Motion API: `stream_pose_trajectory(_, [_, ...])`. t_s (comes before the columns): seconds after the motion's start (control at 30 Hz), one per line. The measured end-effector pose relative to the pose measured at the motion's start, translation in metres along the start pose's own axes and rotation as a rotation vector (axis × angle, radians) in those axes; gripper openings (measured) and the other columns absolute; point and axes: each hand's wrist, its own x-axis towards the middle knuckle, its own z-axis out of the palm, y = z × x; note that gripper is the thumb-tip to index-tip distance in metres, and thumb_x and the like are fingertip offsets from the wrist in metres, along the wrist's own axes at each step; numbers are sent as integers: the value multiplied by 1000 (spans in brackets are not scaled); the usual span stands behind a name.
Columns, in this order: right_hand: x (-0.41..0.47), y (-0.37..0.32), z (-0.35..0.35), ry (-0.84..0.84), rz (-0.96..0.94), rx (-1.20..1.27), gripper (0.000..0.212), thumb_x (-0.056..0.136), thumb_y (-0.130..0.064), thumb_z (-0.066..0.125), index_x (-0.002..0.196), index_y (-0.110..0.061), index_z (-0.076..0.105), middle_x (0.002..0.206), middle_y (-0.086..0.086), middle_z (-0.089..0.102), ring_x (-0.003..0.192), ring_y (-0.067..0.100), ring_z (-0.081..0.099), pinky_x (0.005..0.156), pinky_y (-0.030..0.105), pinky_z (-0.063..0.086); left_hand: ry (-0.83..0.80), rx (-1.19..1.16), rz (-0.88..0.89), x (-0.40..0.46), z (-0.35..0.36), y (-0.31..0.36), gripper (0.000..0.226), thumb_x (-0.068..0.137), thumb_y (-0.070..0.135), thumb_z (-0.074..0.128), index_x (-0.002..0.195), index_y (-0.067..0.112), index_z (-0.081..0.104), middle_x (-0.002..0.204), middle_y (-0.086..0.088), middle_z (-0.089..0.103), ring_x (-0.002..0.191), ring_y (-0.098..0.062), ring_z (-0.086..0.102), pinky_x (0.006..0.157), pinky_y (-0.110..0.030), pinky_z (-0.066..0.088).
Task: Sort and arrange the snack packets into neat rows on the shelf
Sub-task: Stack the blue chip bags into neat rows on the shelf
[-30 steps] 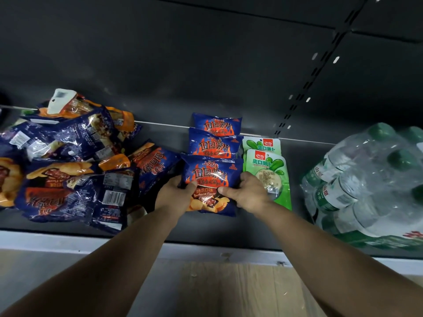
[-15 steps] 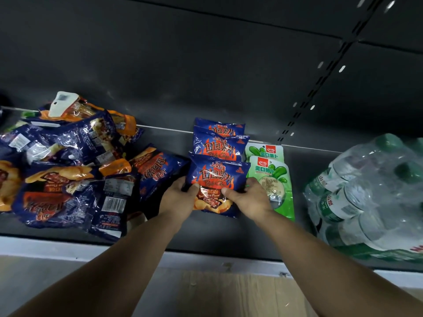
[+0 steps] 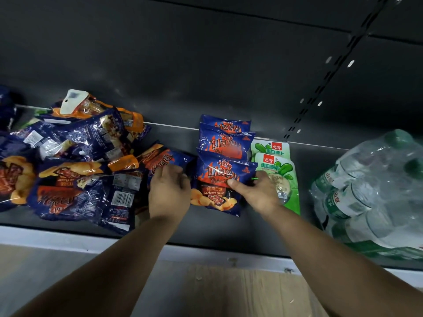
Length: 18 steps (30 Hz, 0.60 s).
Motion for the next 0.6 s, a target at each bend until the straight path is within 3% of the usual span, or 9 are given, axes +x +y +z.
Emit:
stream_pose_trajectory(0.1, [1, 1, -1, 4, 5, 19, 62, 69, -39, 82, 116, -14, 51, 104, -1, 60, 99, 19, 60, 85, 29, 48, 15, 248, 192, 10, -12, -6, 39, 82, 3, 59, 121, 1, 55, 120, -26, 49, 110, -43, 46, 82, -46, 40])
stream_pose_trajectory(0.2, [3, 6, -1, 10, 12, 18, 66, 67, -40, 83, 117, -14, 50, 106, 2, 64, 99, 21, 63, 87, 33, 51, -237, 594, 58, 23, -18, -18, 73, 89, 17, 52, 151, 17, 14, 155, -18, 13, 144, -36, 11, 113, -44, 20])
stream_pose_trajectory(0.23, [3, 6, -1, 8, 9, 11, 66, 67, -39, 83, 118, -13, 51, 105, 1, 64, 98, 20, 63, 85, 32, 51, -308, 670, 7, 26, -19, -24, 77, 91, 19, 48, 152, 20, 0, 158, -16, 1, 146, -34, 1, 116, -42, 13])
stream_pose_trajectory(0.3, [3, 7, 0, -3, 4, 2, 66, 67, -39, 84, 118, -12, 51, 102, 1, 64, 96, 20, 64, 85, 33, 52, -365, 771, -30, 28, -19, -35, 81, 94, 21, 42, 150, 22, -16, 159, -16, -2, 146, -34, -1, 117, -41, 10])
stream_pose_trajectory(0.4, [0, 5, 0, -9, -6, 4, 66, 68, -37, 84, 118, -13, 49, 99, -2, 62, 95, 19, 63, 87, 34, 52, -326, 816, -14, 27, -21, -43, 82, 92, 20, 41, 150, 24, -16, 155, -12, 17, 143, -32, 14, 114, -41, 18])
stream_pose_trajectory(0.6, [-3, 1, -4, 55, -12, 14, 66, 71, -36, 81, 120, -14, 43, 97, -6, 54, 104, 20, 59, 91, 34, 48, -193, 609, -68, 32, -25, -34, 66, 94, 15, 40, 153, 20, 11, 152, -8, 32, 139, -29, 30, 111, -43, 21])
